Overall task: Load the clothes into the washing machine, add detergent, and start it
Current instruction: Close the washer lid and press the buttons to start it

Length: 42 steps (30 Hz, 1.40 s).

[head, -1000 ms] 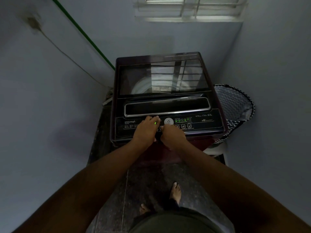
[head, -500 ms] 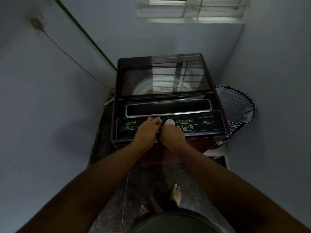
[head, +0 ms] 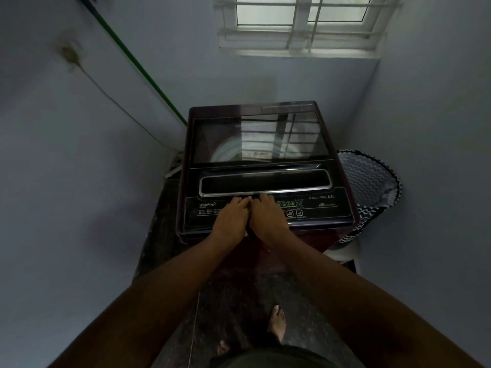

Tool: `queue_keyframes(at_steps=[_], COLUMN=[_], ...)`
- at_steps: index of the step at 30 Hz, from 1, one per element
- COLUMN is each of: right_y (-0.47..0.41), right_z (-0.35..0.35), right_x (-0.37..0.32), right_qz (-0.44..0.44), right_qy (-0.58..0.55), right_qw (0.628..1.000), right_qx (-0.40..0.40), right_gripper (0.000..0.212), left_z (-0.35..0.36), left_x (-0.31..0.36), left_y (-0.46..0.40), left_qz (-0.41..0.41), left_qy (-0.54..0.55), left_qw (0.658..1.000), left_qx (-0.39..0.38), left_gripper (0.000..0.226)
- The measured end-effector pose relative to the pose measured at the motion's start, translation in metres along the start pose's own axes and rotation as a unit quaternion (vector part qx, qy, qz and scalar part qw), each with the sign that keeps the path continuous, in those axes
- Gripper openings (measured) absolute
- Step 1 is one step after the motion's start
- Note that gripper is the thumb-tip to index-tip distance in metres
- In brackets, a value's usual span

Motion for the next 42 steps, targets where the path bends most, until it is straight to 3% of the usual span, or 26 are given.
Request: queue_keyframes(at_steps=[4,9,20,25,33,38,42], right_y=[-0.001,-0.003,-0.006,-0.008,-0.019,-0.018,-0.018], right_z=[0.01,0.008,0.013,0.009,0.008,0.007,0.018], right_x=[-0.004,0.0,0.008,0.027,0.045,0.048,0.053], right_qz=[-0.055,-0.06,-0.062,-0.075,-0.08,-0.087,-0.137], right_qy=[0.033,0.015,0.003,-0.033,-0.065,-0.069,-0.026], right_qw=[0.998,0.998,0.998,0.995,0.988,0.988,0.974], right_qx=[-0.006,0.0,-0.017,-0.056,-0.113,-0.109,-0.177], right_gripper=[0.055,0.047,0.051,0.058,0.042,0.052,0.052], left_z=[0.001,0.002,0.001,0.009,0.016,0.018,0.019], left_x=[-0.001,-0.002,-0.004,-0.008,-0.011,-0.014,-0.015], left_y=[-0.002,-0.001,-0.002,-0.005,-0.007,-0.007,-0.006], left_qz=[-0.01,0.0,0.006,0.022,0.022,0.018,0.018], left_qy=[0.012,0.008,0.017,0.013,0.009,0.016,0.018], left_qw=[1.0,1.0,1.0,0.999,0.999,0.999,1.0], left_qx=[-0.005,0.0,-0.001,-0.019,-0.025,-0.021,-0.016], left_gripper=[0.091,0.088,0.085,0.103,0.103,0.104,0.104])
Point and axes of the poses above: each hand's wrist, its own y-axis away from the middle knuckle, its own z-axis out of the palm, x = y × z, the point moved 6 cm from there along -y, towards the middle knuckle, and after that the axes turned 8 degrees about x, right-handed, at the moved point
